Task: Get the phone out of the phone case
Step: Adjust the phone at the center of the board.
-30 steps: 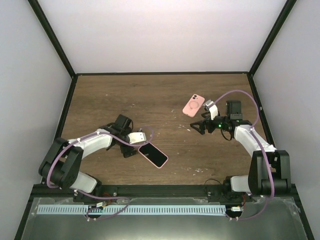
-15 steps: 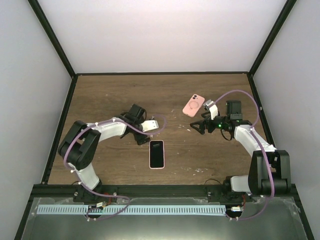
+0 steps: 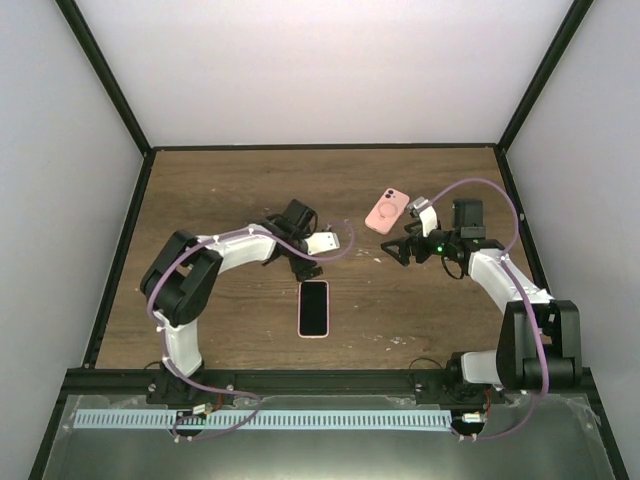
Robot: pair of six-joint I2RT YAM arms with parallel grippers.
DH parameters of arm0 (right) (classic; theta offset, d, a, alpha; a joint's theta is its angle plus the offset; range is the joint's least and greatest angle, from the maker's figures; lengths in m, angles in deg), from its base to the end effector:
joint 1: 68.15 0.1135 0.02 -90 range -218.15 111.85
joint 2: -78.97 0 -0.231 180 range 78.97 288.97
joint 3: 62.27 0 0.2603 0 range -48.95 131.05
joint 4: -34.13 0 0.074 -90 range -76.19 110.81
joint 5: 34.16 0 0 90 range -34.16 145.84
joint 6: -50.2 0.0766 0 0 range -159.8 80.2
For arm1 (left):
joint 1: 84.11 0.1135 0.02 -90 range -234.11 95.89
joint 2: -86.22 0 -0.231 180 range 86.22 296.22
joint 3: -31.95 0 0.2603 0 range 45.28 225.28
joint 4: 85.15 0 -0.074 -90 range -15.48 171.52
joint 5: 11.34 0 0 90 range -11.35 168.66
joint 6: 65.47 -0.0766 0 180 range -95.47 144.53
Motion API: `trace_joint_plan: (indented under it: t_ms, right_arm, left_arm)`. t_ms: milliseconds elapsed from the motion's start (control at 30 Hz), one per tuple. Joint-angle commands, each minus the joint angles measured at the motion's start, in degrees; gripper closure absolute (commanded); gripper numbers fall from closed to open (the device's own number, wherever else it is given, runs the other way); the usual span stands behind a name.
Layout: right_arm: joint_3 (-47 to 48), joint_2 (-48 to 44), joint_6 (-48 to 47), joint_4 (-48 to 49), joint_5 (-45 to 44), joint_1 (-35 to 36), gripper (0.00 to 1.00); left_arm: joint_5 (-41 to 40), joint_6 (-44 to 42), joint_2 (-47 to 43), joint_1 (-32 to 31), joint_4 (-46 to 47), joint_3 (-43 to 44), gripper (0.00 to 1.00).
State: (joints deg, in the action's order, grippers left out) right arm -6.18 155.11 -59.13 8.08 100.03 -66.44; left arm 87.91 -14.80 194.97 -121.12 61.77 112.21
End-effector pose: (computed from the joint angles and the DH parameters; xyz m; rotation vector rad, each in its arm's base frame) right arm 0.2969 0.0623 0.1556 -0.7481 2.0767 0.7394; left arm 0.3074 -0.2472 0.0765 1.6714 2.0388 -0.1997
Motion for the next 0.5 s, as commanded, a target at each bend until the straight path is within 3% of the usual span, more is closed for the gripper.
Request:
trace_joint_plan:
  t_ms: [0,167,467]
  right_arm:
    - [2.5,-1.0,0.8,1.1,-1.2,0.4,0.00]
    - [2.5,-1.1,1.2,1.4,-1.5,0.4,0.00]
    - [2.1,-2.0,1.1,1.7,-2.5,0.3,0.00]
  left_arm:
    - [1.2,-1.4,-6.4,3.9,-5.6,-2.7,0.00]
    - [3.6,-2.3,-16.1,5.3,-11.6,-9.0,0.00]
    - [-2.4,-4.8,-28.1,-6.7,-14.6,-20.3,0.00]
